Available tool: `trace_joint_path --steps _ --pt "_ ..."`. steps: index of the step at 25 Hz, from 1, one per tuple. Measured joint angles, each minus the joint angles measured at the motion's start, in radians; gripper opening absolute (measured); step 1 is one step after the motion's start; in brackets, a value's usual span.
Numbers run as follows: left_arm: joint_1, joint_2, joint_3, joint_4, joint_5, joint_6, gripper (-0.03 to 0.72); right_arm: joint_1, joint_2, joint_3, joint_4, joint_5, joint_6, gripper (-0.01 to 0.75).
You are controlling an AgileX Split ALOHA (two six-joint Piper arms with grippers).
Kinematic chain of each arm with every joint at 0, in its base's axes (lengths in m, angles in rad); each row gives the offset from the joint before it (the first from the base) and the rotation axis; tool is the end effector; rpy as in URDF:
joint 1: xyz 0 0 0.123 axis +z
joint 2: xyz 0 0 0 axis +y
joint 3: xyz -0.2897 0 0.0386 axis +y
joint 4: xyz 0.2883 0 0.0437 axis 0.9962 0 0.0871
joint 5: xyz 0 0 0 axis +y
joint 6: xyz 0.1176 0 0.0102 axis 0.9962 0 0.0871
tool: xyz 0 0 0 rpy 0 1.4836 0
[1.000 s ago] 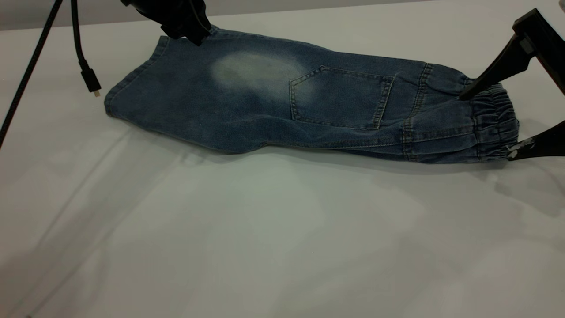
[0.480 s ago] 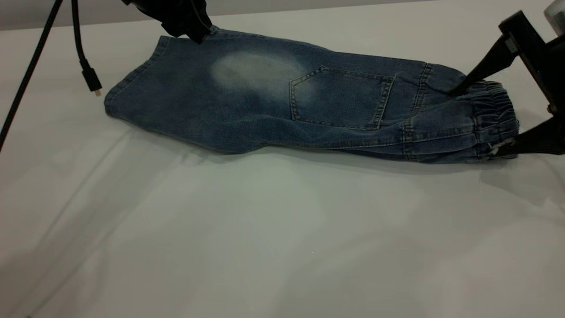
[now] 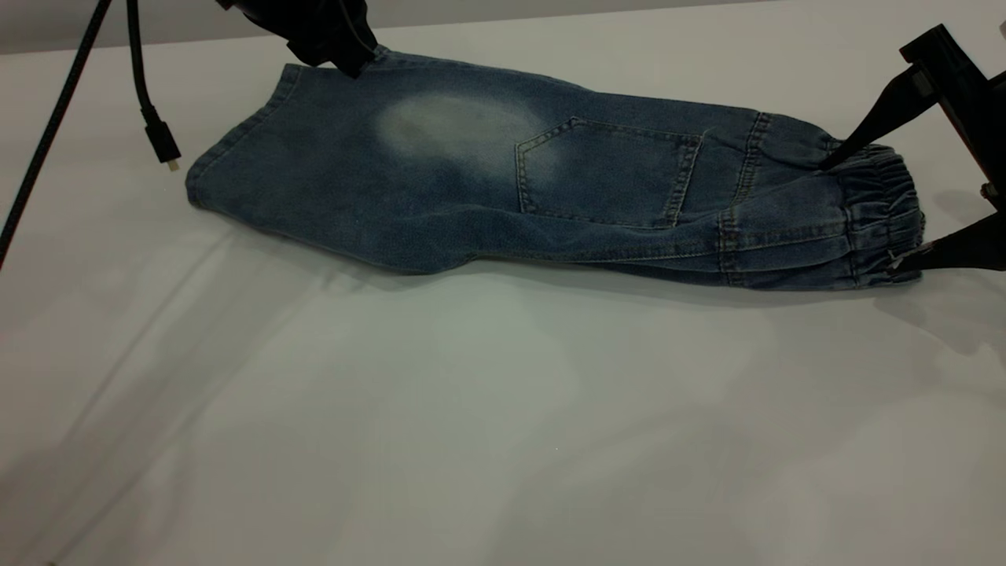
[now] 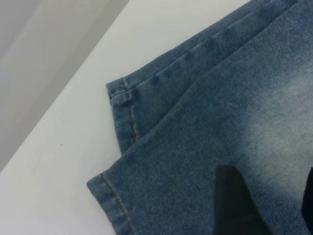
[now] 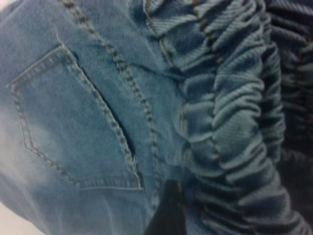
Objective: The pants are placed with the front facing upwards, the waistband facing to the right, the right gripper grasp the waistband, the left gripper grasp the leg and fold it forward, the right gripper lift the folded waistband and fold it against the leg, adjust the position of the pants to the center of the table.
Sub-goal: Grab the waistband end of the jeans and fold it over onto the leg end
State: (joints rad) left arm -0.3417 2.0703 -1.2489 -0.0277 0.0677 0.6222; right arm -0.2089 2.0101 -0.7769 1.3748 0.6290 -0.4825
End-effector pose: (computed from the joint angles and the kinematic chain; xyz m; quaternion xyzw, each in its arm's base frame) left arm 0.4551 -0.1621 0.0926 0.4186 0.8271 0.0464 0.3722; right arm 0.3290 0.0000 0.0187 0.4385 0.8365 0.3269 0.0340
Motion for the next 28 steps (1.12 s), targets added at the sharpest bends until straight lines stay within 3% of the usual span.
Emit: trace_joint_path --steps 20,25,28 --pt "0.000 0.000 0.000 0.000 0.000 0.000 0.334 0.000 0.068 0.000 0.040 0.025 0.026 0.586" --pt "0.000 0.000 0.000 0.000 0.001 0.000 0.334 0.000 0.068 0.000 0.040 0.030 0.026 0.485" --pt "0.000 0.000 0.000 0.000 0.001 0.000 0.334 0.000 0.068 0.000 0.040 0.035 0.027 0.356"
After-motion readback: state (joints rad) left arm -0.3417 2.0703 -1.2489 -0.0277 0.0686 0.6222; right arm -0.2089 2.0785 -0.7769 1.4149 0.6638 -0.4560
